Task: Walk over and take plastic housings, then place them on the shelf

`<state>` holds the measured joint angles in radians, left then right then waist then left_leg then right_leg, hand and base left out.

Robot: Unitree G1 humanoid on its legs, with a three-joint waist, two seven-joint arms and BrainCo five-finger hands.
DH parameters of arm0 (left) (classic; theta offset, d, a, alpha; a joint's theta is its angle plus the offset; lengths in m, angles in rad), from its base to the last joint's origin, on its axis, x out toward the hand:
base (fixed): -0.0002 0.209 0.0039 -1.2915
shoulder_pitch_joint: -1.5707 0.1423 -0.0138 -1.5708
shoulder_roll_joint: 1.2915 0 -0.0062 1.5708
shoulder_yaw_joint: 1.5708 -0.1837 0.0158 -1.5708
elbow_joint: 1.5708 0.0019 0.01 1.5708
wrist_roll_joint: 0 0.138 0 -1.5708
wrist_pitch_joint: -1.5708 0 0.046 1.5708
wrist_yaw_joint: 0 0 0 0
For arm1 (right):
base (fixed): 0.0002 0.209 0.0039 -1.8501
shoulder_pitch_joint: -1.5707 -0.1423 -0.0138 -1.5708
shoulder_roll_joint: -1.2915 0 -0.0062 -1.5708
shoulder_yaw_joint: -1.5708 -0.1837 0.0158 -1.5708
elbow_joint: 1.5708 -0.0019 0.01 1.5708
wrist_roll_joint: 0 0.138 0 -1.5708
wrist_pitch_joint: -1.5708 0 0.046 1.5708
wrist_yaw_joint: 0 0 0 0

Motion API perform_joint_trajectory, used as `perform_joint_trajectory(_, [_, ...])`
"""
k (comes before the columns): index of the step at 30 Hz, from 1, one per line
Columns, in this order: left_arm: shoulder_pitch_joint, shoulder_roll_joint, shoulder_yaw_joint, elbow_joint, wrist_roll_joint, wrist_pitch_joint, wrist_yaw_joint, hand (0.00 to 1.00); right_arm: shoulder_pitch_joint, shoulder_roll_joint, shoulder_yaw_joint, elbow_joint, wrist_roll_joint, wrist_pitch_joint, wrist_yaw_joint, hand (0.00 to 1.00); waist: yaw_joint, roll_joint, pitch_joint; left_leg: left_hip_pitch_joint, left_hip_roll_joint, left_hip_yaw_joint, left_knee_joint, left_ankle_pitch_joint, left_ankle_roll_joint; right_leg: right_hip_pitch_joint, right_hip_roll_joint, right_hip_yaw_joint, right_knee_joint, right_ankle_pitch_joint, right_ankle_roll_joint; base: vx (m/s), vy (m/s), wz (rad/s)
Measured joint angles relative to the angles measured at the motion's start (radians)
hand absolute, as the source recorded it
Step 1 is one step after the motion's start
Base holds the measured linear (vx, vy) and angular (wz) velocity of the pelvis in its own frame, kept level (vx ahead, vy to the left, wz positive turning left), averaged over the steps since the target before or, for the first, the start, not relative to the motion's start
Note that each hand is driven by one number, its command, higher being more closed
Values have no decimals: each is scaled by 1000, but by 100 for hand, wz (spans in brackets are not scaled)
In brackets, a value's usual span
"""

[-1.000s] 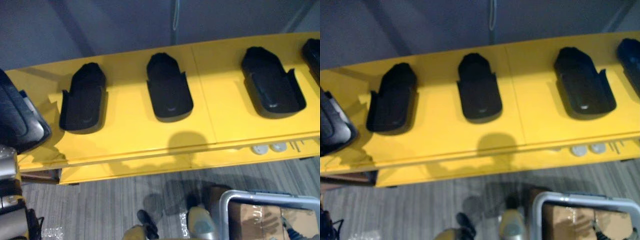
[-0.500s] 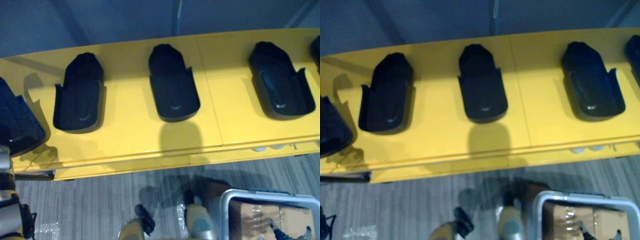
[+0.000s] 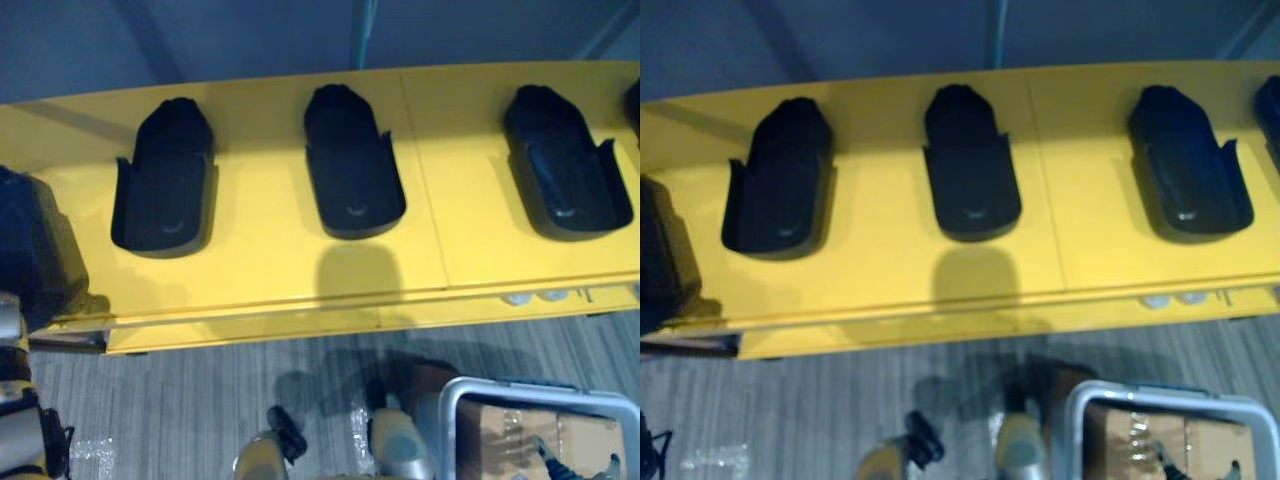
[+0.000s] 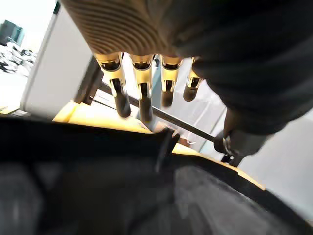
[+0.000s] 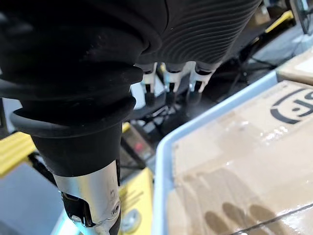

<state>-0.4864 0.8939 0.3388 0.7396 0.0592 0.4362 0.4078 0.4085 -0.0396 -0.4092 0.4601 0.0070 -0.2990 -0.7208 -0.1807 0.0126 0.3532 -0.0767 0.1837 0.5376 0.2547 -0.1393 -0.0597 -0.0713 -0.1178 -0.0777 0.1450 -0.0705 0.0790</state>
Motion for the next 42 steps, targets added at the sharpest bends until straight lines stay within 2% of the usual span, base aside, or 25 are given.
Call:
perform_joint_trajectory(4, [0,-21,-1,-3,-5,-52,10,0,0,0,0,0,0,-13,1,0,0,-1,0,3,-1,9,1,-4,2,-1,-1,5,0,1,0,1,8,-2])
perform_joint_trajectory(6, [1,-36,-1,-12,-13,-73,29,0,-1,0,0,0,0,-35,0,0,0,-1,0,6,-1,14,0,-5,2,-1,-1,10,0,3,-1,-1,18,-7])
perform_joint_trajectory(7, [0,-49,-2,-25,-24,-105,61,0,-1,0,0,-1,0,-65,-2,0,0,-1,0,8,-1,17,0,-6,3,-1,-1,16,-1,5,-1,-4,18,-7])
perform_joint_trajectory(9, [0,-56,-3,-50,-28,-144,95,0,-1,1,0,-8,-1,-91,-6,0,-2,-1,0,10,-3,19,0,-6,3,-1,-2,21,-1,6,-1,-7,15,-6])
perform_joint_trajectory(12, [-5,-57,-11,-118,-42,-234,174,0,-1,2,-1,-37,-11,-138,-28,0,-3,-2,0,29,-4,22,-4,-6,3,11,-3,26,0,7,0,-9,9,-5])
perform_joint_trajectory(13, [-18,-57,-23,-154,-54,-288,221,0,0,4,-1,-62,-29,-162,-41,0,-3,-2,0,45,-5,23,-7,-6,3,26,-3,26,-3,7,0,0,0,0])
perform_joint_trajectory(15, [-31,-57,-42,-201,-58,-349,265,0,-1,4,-1,-93,-57,-187,-48,0,-3,-3,-2,64,-8,23,-15,-6,3,45,-3,25,-8,7,0,0,0,0])
perform_joint_trajectory(17, [-43,-57,-45,-313,-57,-431,313,0,-1,3,-2,-155,-109,-244,-68,0,-4,-2,-5,86,-14,24,-26,-4,1,74,-6,25,-30,11,7,0,0,0])
perform_joint_trajectory(18, [-48,-57,-44,-338,-56,-449,322,0,-1,3,-2,-173,-123,-252,-69,0,-3,-2,-6,90,-16,25,-35,-2,0,77,-7,25,-35,13,10,0,0,0])
perform_joint_trajectory(19, [-53,-58,-45,-378,-54,-484,338,0,-2,0,-3,-199,-146,-280,-71,0,-4,0,-24,92,-23,25,-48,7,0,76,-9,24,-41,17,11,0,0,0])
perform_joint_trajectory(21, [-56,-68,-43,-459,-54,-525,356,0,-1,0,-22,-271,-183,-316,-79,0,-7,5,-42,112,-32,24,-81,24,-1,96,-9,16,-63,32,5,22,-4,7])
perform_joint_trajectory(23, [-56,-101,-37,-561,-52,-568,356,0,-1,-12,-50,-363,-198,-353,-81,0,-6,7,-74,137,-39,20,-115,36,-2,119,-13,-5,-75,35,9,41,-4,12])
perform_joint_trajectory(24, [-39,-136,-22,-651,-52,-604,355,0,-3,-33,-59,-443,-201,-384,-75,0,-3,9,-99,161,-45,19,-145,46,-6,138,-12,-9,-76,35,10,37,-3,8])
perform_joint_trajectory(26, [24,-183,11,-757,-51,-641,346,0,-3,-50,-60,-516,-200,-409,-50,0,-1,13,-136,175,-50,18,-169,54,-9,146,-15,-22,-82,36,10,46,4,9])
perform_joint_trajectory(27, [91,-255,42,-851,-52,-679,328,0,-4,-52,-60,-579,-200,-425,-23,0,1,16,-160,195,-58,9,-198,68,-10,167,-17,-46,-91,36,10,58,-2,19])
perform_joint_trajectory(29, [160,-328,53,-922,-53,-714,304,0,-10,-51,-57,-615,-199,-433,5,0,4,16,-168,215,-64,-8,-218,79,-9,190,-19,-64,-97,36,10,22,-8,30])
perform_joint_trajectory(31, [271,-438,50,-1011,-57,-760,239,0,-32,-51,-41,-650,-172,-432,81,0,11,13,-177,216,-73,-29,-234,93,-5,199,-21,-92,-100,36,10,-42,-19,32])
perform_joint_trajectory(33, [356,-540,21,-1086,-63,-777,191,0,-45,-47,-11,-672,-154,-421,131,0,17,13,-177,216,-83,-48,-253,109,0,206,-25,-116,-102,36,10,-70,-21,34])
perform_joint_trajectory(36, [519,-683,-90,-1186,-173,-815,42,0,-53,-36,41,-721,-88,-373,235,0,38,14,-177,215,-95,-64,-266,123,7,214,-34,-129,-110,35,11,-93,1,18])
perform_joint_trajectory(38, [577,-719,-174,-1203,-212,-829,-74,0,-56,-34,62,-737,-29,-339,317,0,40,14,-177,217,-102,-69,-276,133,11,219,-38,-142,-113,34,11,-95,-3,11])
perform_joint_trajectory(39, [587,-718,-195,-1204,-212,-831,-107,0,-58,-34,69,-737,-6,-332,342,0,40,14,-177,219,-105,-69,-284,138,10,218,-39,-143,-114,33,11,-97,0,3])
perform_joint_trajectory(40, [596,-718,-231,-1204,-227,-832,-170,0,-61,-32,83,-737,40,-323,395,0,40,15,-178,217,-108,-70,-294,146,12,211,-40,-143,-114,34,12,-92,2,0])
perform_joint_trajectory(41, [602,-720,-259,-1205,-292,-832,-240,0,-59,-32,102,-737,59,-317,425,0,39,18,-180,219,-112,-69,-315,157,16,208,-40,-145,-117,33,11,-90,2,-1])
perform_joint_trajectory(42, [610,-725,-275,-1205,-321,-833,-282,0,-58,-32,120,-738,59,-313,439,0,39,22,-182,223,-116,-68,-334,166,14,202,-40,-145,-120,31,13,-81,6,-4])
